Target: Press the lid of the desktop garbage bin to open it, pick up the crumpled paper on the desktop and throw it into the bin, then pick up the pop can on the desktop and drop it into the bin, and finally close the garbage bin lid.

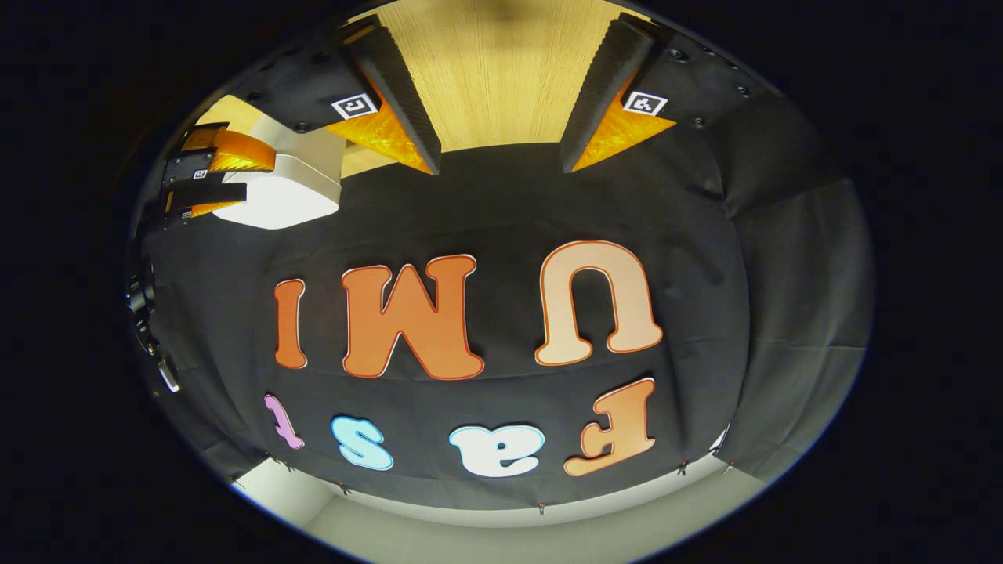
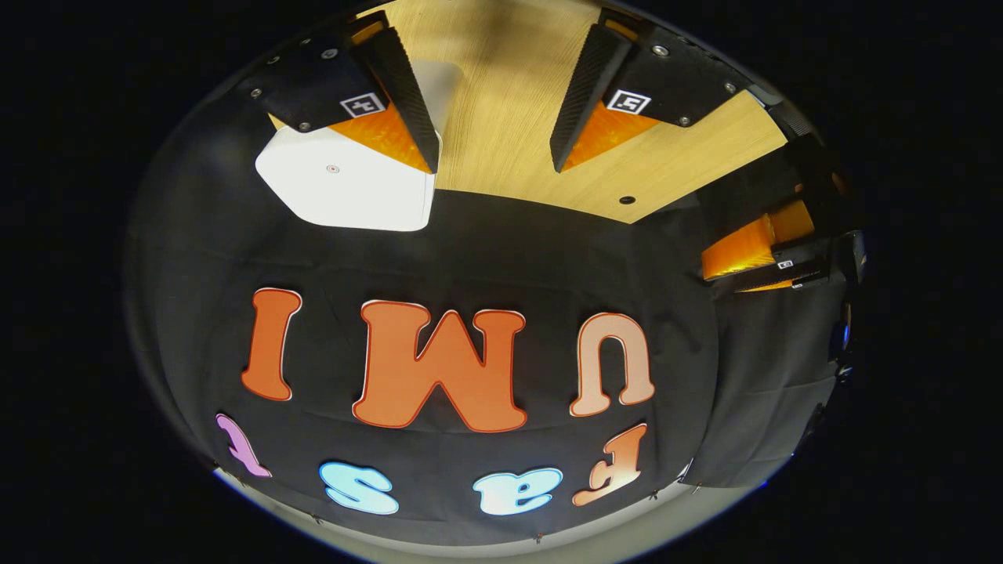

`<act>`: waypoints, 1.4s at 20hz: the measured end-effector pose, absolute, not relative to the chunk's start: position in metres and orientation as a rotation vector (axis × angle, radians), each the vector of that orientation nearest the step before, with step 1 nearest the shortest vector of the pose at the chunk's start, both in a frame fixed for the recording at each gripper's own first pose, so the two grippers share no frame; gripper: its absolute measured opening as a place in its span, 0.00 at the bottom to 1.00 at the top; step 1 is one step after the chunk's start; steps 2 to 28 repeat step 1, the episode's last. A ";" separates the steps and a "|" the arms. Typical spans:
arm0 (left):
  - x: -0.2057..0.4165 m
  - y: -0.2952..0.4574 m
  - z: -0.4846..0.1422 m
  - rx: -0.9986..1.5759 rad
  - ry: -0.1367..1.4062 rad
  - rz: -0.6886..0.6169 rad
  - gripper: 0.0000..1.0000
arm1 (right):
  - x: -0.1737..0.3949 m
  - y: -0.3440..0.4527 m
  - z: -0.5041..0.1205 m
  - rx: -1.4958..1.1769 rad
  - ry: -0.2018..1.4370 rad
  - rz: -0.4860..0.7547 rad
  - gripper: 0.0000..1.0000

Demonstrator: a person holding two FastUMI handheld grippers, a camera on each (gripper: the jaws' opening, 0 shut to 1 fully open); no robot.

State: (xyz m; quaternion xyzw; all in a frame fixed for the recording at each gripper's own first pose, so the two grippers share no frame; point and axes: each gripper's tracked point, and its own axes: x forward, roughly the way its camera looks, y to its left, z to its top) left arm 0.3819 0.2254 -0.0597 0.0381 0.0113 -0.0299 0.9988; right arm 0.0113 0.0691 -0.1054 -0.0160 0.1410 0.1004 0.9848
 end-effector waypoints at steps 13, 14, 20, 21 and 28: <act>0.382 0.226 -0.058 0.072 0.021 -0.059 0.97 | 0.012 0.071 -0.107 -0.032 0.281 0.205 0.88; 0.382 0.226 -0.058 0.072 0.021 -0.059 0.97 | 0.012 0.071 -0.107 -0.032 0.281 0.205 0.88; 0.382 0.226 -0.058 0.072 0.021 -0.059 0.97 | 0.012 0.071 -0.107 -0.032 0.281 0.205 0.88; 0.382 0.226 -0.058 0.072 0.021 -0.059 0.97 | 0.012 0.071 -0.107 -0.032 0.281 0.205 0.88; 0.382 0.226 -0.058 0.072 0.021 -0.059 0.97 | 0.012 0.071 -0.107 -0.032 0.281 0.205 0.88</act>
